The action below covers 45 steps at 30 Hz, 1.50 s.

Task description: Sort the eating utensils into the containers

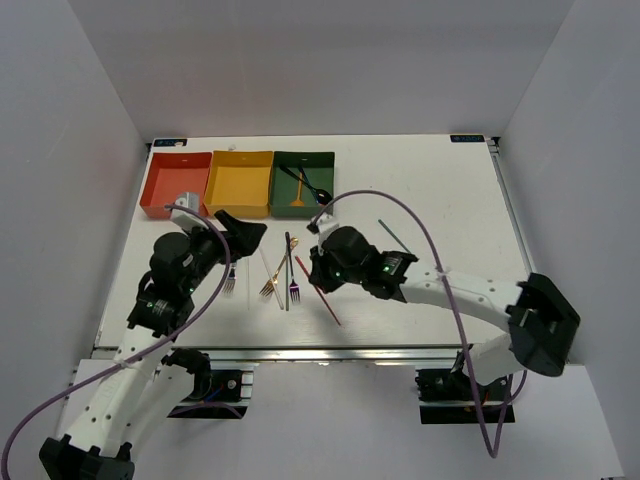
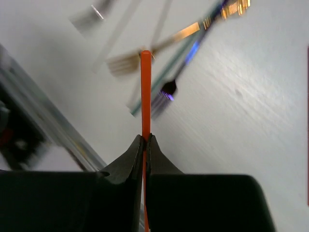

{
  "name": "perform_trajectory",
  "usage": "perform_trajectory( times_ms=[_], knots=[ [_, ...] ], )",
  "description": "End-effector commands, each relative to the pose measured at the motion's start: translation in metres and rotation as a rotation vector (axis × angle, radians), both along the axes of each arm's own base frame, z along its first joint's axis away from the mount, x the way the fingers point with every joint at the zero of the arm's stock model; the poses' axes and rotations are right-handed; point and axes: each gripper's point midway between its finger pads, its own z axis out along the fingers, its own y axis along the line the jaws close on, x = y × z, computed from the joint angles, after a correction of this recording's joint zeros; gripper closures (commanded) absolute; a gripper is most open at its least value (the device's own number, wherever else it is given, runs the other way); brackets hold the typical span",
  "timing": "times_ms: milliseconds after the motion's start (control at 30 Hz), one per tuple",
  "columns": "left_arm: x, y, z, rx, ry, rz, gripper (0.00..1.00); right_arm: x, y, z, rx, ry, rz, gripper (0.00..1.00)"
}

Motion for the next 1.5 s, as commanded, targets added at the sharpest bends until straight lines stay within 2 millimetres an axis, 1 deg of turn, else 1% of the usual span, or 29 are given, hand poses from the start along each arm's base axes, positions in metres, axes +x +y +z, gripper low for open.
perform_trajectory(
  times_ms=[0,33,100,200,233,300,400,433,500,633,700,733,833,867,933,1000,1033,1100,1133,1167,1200,1233,1267,1300,1333,1367,1400,1433,1467],
  knots=[
    [-0.013,-0.058,0.027,-0.293,-0.053,-0.288,0.02,0.012,0.041,0.083,0.361,-0.033,-0.033,1.0],
    [-0.013,-0.063,0.036,-0.329,-0.076,-0.312,0.02,0.017,0.044,0.094,0.402,-0.039,-0.048,1.0],
    [-0.01,-0.069,0.036,-0.334,-0.075,-0.33,0.02,0.021,0.05,0.11,0.473,-0.016,-0.079,1.0],
    [-0.008,-0.074,0.041,-0.323,-0.095,-0.352,0.03,0.014,0.066,0.142,0.595,0.018,-0.005,1.0],
    [-0.006,-0.075,0.036,-0.308,-0.084,-0.352,0.03,0.011,0.072,0.142,0.595,0.04,0.024,1.0],
    [-0.005,-0.076,0.031,-0.294,-0.072,-0.355,0.07,0.009,0.078,0.151,0.63,0.052,0.042,1.0],
    [0.0,-0.071,0.015,-0.252,-0.03,-0.31,0.14,0.007,0.079,0.157,0.662,0.057,0.05,1.0],
    [0.0,-0.069,0.006,-0.232,-0.006,-0.299,0.14,0.007,0.079,0.158,0.664,0.055,0.049,1.0],
    [0.002,-0.065,-0.002,-0.21,0.014,-0.272,0.15,0.007,0.079,0.159,0.667,0.054,0.049,1.0],
    [0.003,-0.063,-0.006,-0.194,0.019,-0.265,0.2,0.008,0.08,0.159,0.67,0.053,0.046,1.0],
    [0.003,-0.067,-0.007,-0.199,0.022,-0.283,0.28,0.009,0.08,0.159,0.671,0.05,0.043,1.0],
    [0.002,-0.069,-0.007,-0.208,0.026,-0.289,0.39,0.01,0.082,0.157,0.668,0.049,0.04,1.0],
    [0.001,-0.076,-0.004,-0.235,0.026,-0.321,0.6,0.017,0.086,0.16,0.672,0.036,0.03,1.0],
    [0.001,-0.077,-0.003,-0.24,0.025,-0.327,0.71,0.019,0.087,0.16,0.669,0.026,0.027,1.0],
    [0.001,-0.082,-0.004,-0.249,0.032,-0.345,0.76,0.026,0.09,0.165,0.674,0.001,0.013,1.0],
    [0.003,-0.082,-0.003,-0.242,0.039,-0.339,0.97,0.033,0.092,0.169,0.666,-0.017,0.002,1.0],
    [0.006,-0.081,-0.005,-0.219,0.047,-0.332,1.0,0.037,0.091,0.17,0.662,-0.024,-0.003,1.0],
    [0.015,-0.072,-0.004,-0.16,0.079,-0.266,1.0,0.041,0.087,0.173,0.66,-0.039,-0.015,1.0],
    [0.023,-0.067,-0.01,-0.105,0.091,-0.233,1.0,0.047,0.081,0.168,0.649,-0.044,-0.042,1.0],
    [0.035,-0.054,-0.01,-0.062,0.097,-0.145,1.0,0.05,0.075,0.167,0.647,-0.05,-0.062,0.7],
    [0.042,-0.045,-0.002,-0.001,0.107,-0.103,1.0,0.059,0.061,0.174,0.661,-0.076,-0.113,0.47],
    [0.055,-0.037,-0.011,0.056,0.155,-0.044,1.0,0.063,0.048,0.156,0.63,-0.067,-0.152,0.12],
    [0.066,-0.008,-0.023,0.155,0.211,0.114,1.0,0.07,0.03,0.16,0.622,-0.095,-0.219,0.11],
    [0.076,0.004,-0.023,0.214,0.233,0.184,1.0,0.075,0.017,0.153,0.601,-0.102,-0.262,0.11],
    [0.093,0.016,0.008,0.261,0.187,0.255,1.0,0.086,-0.005,0.135,0.561,-0.098,-0.333,0.11],
    [0.114,0.035,-0.011,0.373,0.252,0.375,1.0,0.09,-0.018,0.131,0.545,-0.103,-0.372,0.11],
    [0.123,0.05,-0.015,0.459,0.292,0.414,1.0,0.096,-0.039,0.135,0.544,-0.124,-0.419,0.11],
    [0.144,0.055,0.015,0.466,0.251,0.459,1.0,0.095,-0.05,0.122,0.51,-0.124,-0.436,0.11],
    [0.167,0.058,-0.01,0.533,0.322,0.465,1.0,0.096,-0.06,0.12,0.498,-0.135,-0.452,0.11]
  ],
)
